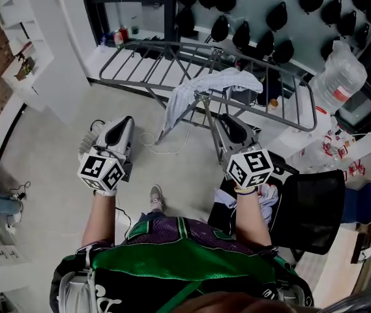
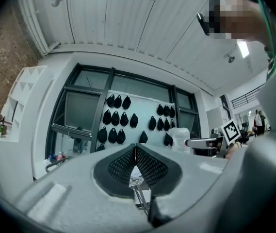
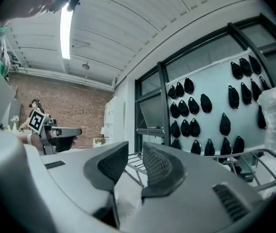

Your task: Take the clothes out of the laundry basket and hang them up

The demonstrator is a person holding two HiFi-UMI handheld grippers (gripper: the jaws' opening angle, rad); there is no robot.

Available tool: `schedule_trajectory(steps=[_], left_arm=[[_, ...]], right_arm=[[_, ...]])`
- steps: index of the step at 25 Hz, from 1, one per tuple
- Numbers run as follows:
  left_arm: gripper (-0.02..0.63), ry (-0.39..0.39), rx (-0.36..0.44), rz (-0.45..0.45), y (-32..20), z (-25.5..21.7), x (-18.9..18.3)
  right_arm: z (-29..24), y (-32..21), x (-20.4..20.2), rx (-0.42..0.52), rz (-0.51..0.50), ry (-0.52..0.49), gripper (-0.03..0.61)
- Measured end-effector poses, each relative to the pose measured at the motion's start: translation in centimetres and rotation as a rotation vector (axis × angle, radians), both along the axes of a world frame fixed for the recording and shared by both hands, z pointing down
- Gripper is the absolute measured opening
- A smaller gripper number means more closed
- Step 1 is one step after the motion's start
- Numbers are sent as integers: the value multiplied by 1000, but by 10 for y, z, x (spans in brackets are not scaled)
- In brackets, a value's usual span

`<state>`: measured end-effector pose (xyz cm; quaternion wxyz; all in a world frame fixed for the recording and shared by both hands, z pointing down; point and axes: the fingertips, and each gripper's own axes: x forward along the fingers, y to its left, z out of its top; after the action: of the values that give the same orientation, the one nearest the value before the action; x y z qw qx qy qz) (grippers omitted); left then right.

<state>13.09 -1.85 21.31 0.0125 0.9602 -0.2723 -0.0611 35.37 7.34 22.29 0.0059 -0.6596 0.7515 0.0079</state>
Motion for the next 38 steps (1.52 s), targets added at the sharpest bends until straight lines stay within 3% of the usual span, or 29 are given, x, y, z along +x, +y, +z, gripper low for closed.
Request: schedule_trajectory(steps=[7, 18, 24, 38], left_arm=[[18, 2, -1, -57, 18, 5, -23], [18, -22, 4, -199, 33, 4, -82], [18, -22, 2, -309, 23, 0, -149], [20, 30, 31, -473, 13, -16, -347]], right_arm=[[-1, 12, -20, 32, -63, 2, 8], [-8, -15, -72, 48, -196, -18, 2], [-21, -45, -130, 60, -290, -3, 2], [-41, -106, -329, 60, -478, 2, 2]])
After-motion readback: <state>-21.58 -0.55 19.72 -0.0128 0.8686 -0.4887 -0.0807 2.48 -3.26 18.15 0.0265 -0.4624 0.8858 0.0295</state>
